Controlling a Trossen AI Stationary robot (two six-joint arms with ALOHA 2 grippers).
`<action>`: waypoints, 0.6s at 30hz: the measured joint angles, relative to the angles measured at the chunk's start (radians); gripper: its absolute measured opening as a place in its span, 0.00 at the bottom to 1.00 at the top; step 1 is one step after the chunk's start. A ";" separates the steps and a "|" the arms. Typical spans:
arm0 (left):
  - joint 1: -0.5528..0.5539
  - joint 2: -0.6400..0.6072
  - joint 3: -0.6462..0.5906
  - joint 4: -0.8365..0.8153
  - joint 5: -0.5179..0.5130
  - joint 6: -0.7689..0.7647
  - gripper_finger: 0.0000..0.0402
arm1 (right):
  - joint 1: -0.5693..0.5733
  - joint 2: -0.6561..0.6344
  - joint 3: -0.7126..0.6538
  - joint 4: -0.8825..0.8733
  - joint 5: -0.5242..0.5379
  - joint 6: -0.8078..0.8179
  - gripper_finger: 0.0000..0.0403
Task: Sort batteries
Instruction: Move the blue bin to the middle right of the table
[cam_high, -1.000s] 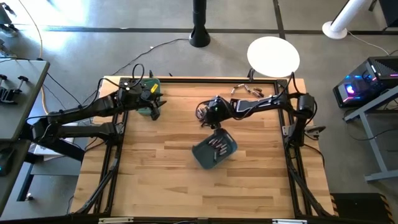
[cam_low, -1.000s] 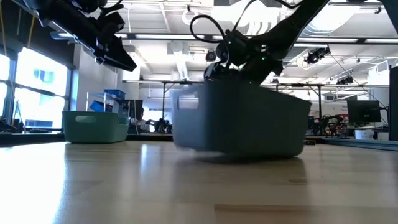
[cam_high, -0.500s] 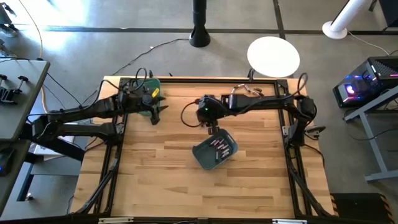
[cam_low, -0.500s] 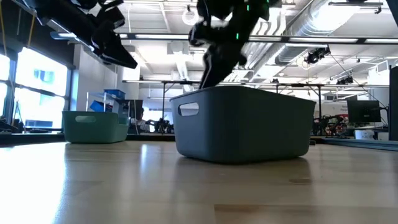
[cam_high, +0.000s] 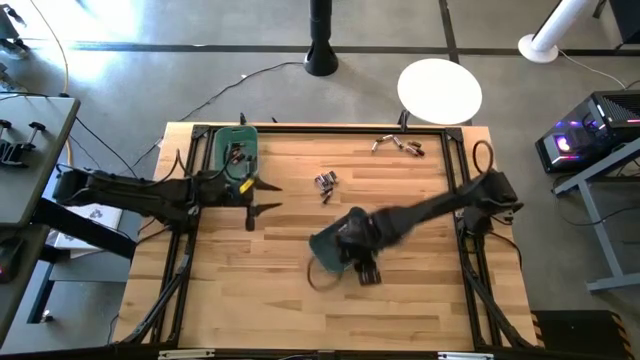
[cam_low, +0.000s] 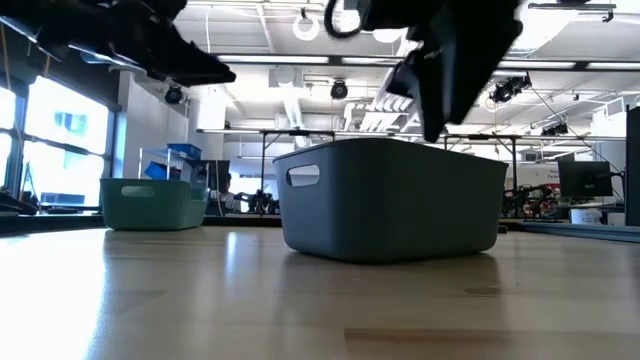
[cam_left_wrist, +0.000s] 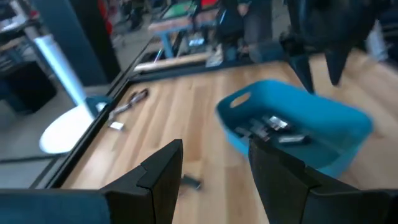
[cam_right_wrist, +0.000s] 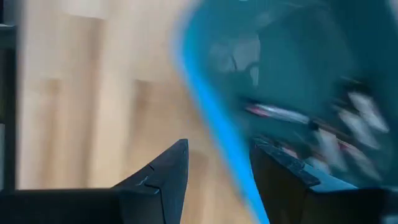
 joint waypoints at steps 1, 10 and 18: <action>-0.013 0.000 -0.012 0.029 0.000 -0.010 0.44 | 0.031 0.000 -0.009 0.034 0.012 0.014 0.41; -0.052 0.000 -0.027 0.119 -0.003 -0.022 0.44 | 0.142 0.003 -0.062 0.179 0.295 0.010 0.41; -0.052 0.000 -0.027 0.129 -0.003 -0.022 0.44 | 0.113 0.005 -0.185 0.194 0.246 -0.018 0.41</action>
